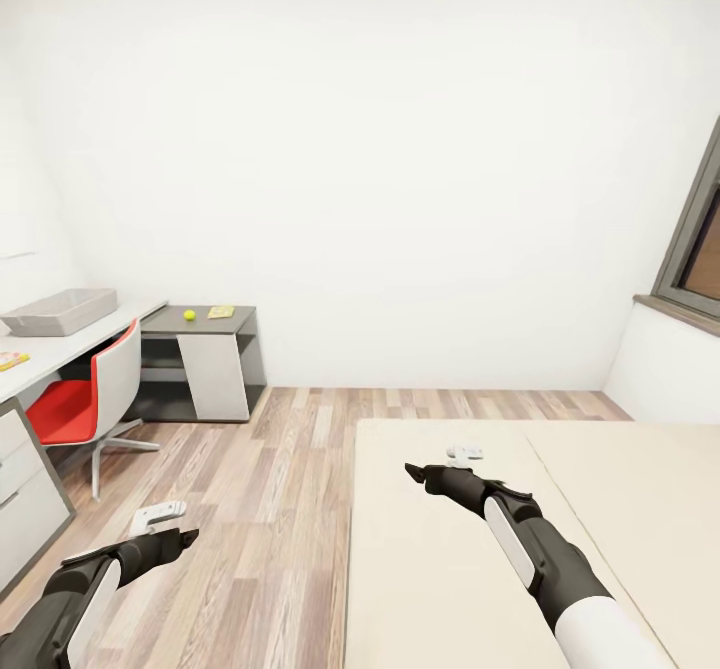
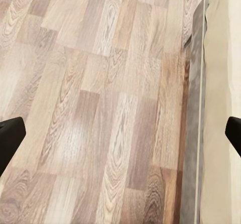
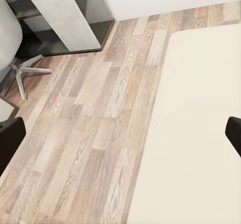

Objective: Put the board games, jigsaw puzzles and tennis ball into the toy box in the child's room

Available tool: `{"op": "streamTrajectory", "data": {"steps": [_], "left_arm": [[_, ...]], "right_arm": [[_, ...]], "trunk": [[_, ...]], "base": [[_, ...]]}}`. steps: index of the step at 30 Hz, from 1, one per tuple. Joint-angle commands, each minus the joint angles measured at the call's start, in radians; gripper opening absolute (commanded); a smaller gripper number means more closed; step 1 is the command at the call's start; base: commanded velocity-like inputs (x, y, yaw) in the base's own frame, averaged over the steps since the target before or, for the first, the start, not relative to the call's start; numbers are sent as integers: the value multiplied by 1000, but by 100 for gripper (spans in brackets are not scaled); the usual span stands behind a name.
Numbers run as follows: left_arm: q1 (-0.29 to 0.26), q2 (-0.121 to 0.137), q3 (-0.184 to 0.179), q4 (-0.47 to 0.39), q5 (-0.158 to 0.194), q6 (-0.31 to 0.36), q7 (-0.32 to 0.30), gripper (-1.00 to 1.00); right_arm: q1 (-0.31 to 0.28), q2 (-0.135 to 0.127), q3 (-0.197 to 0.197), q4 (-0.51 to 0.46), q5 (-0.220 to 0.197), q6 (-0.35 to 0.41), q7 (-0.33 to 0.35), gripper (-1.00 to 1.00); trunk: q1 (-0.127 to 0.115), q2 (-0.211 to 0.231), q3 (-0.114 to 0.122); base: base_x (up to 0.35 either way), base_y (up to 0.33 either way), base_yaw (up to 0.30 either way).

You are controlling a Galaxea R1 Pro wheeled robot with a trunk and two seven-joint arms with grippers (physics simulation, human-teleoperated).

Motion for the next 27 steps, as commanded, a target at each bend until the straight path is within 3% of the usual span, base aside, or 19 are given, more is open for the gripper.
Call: {"op": "streamTrajectory", "data": {"steps": [1, 27], "left_arm": [[0, 0, 2, -1, 5, 7, -2, 100], [0, 0, 2, -1, 5, 7, -2, 100]], "right_arm": [[0, -1, 2, -1, -6, 4, -1, 100], [0, -1, 2, -1, -8, 5, -1, 100]], "trunk": [[0, -1, 0], [0, -1, 25]], "base": [[0, 0, 0], [0, 0, 0]]}}
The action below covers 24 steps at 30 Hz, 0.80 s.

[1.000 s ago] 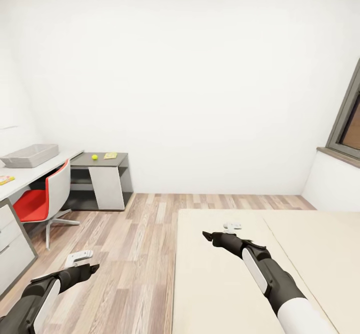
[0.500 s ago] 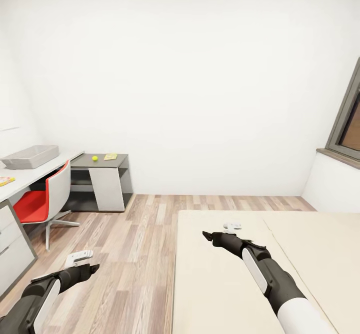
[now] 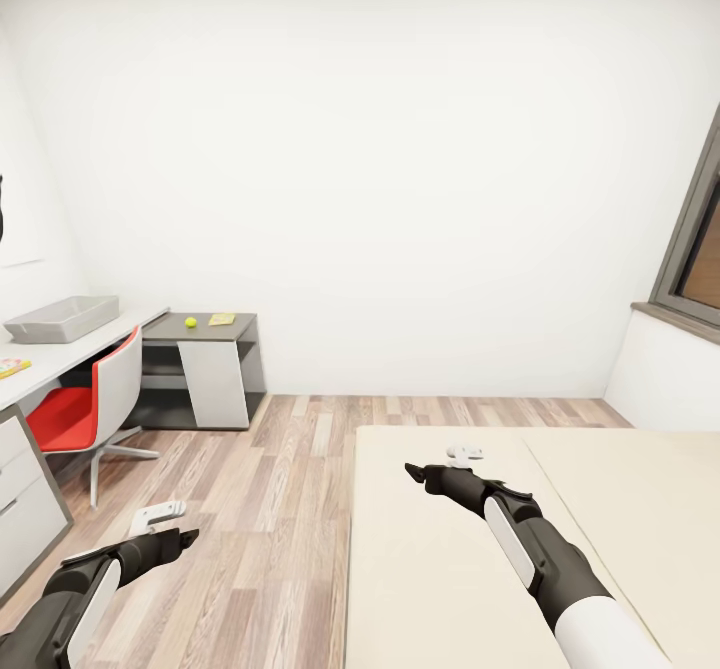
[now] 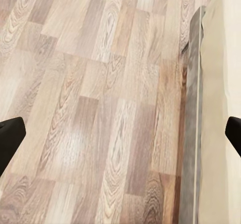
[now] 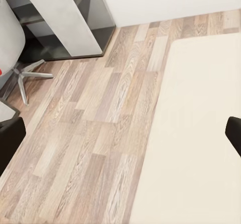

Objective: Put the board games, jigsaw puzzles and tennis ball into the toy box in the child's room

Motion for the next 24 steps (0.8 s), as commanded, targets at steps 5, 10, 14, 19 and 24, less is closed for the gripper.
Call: {"op": "streamTrajectory", "data": {"steps": [5, 10, 14, 19, 24], "left_arm": [[0, 0, 2, -1, 5, 7, -3, 100], [0, 0, 2, -1, 5, 7, -4, 100], [0, 1, 2, -1, 7, 6, -6, 100], [0, 1, 2, -1, 7, 0, -7, 100], [0, 1, 2, -1, 7, -2, -8, 100]], "right_arm": [[0, -1, 2, -1, -6, 4, -1, 100], [0, -1, 2, -1, -6, 5, -1, 100], [0, 0, 2, -1, -5, 5, -1, 100], [0, -1, 2, -1, -6, 5, 0, 100], [0, -1, 2, -1, -6, 4, 0, 100]], "trunk": [[0, -1, 0], [0, -1, 1], [0, -1, 1], [0, -1, 1], [0, -1, 1]], "base": [[0, 0, 0], [0, 0, 0], [0, 0, 0], [0, 0, 0], [0, 0, 0]]}}
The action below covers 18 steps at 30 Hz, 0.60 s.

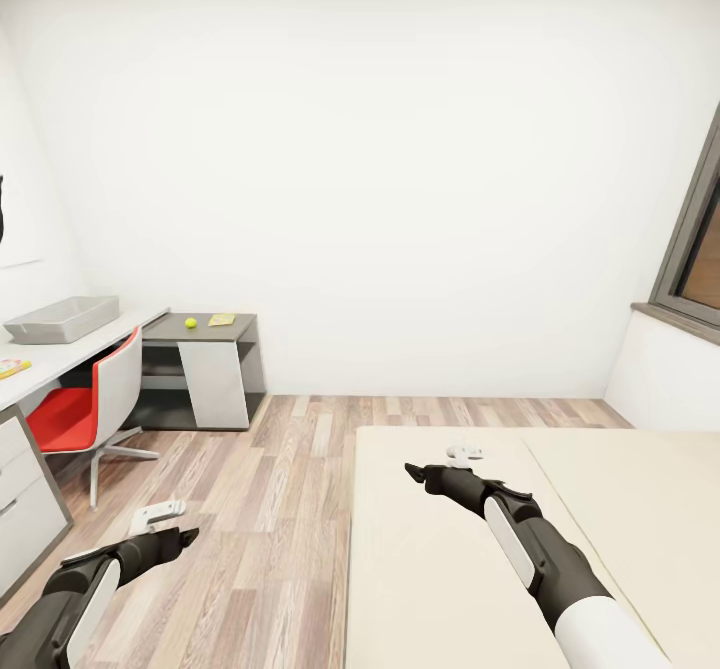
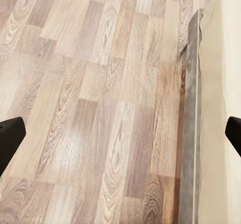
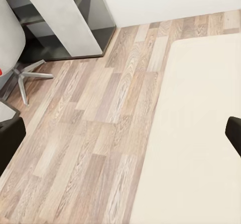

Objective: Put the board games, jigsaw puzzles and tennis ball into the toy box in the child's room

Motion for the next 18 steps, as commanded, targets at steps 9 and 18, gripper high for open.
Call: {"op": "streamTrajectory", "data": {"steps": [9, 18], "left_arm": [[0, 0, 2, -1, 5, 6, -3, 100], [0, 0, 2, -1, 5, 6, -3, 100]], "right_arm": [[0, 0, 2, -1, -3, 5, -1, 100], [0, 0, 2, -1, -3, 5, -1, 100]], "trunk": [[0, -1, 0], [0, -1, 0]], "base": [[0, 0, 0], [0, 0, 0]]}}
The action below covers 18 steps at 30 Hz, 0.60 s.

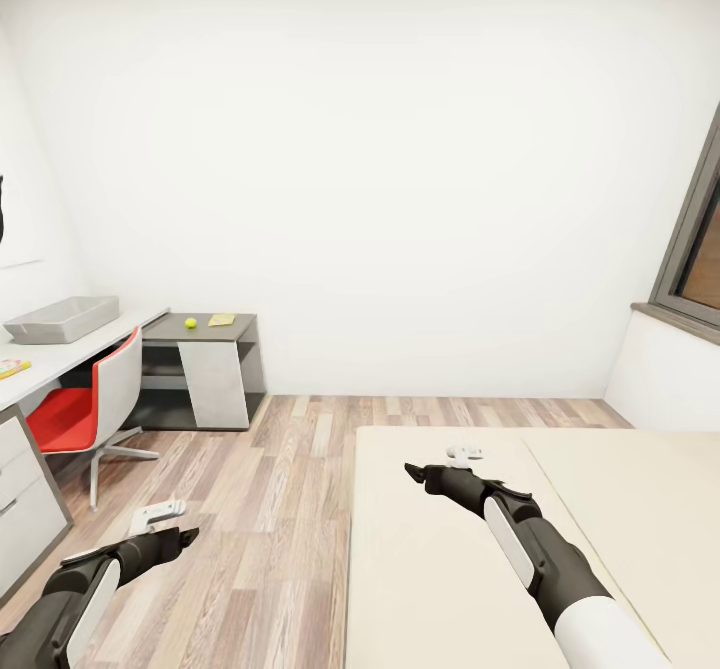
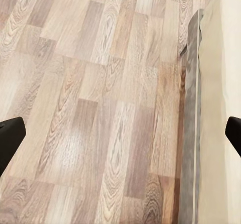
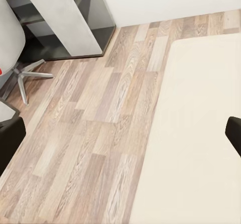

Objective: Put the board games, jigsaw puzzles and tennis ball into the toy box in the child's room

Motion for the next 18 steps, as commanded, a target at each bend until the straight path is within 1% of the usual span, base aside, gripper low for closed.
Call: {"op": "streamTrajectory", "data": {"steps": [1, 18], "left_arm": [[0, 0, 2, -1, 5, 7, -2, 100], [0, 0, 2, -1, 5, 7, -2, 100]], "right_arm": [[0, -1, 2, -1, -6, 5, -1, 100], [0, 0, 2, 0, -3, 3, -1, 100]], "trunk": [[0, -1, 0], [0, -1, 0]], "base": [[0, 0, 0], [0, 0, 0]]}}
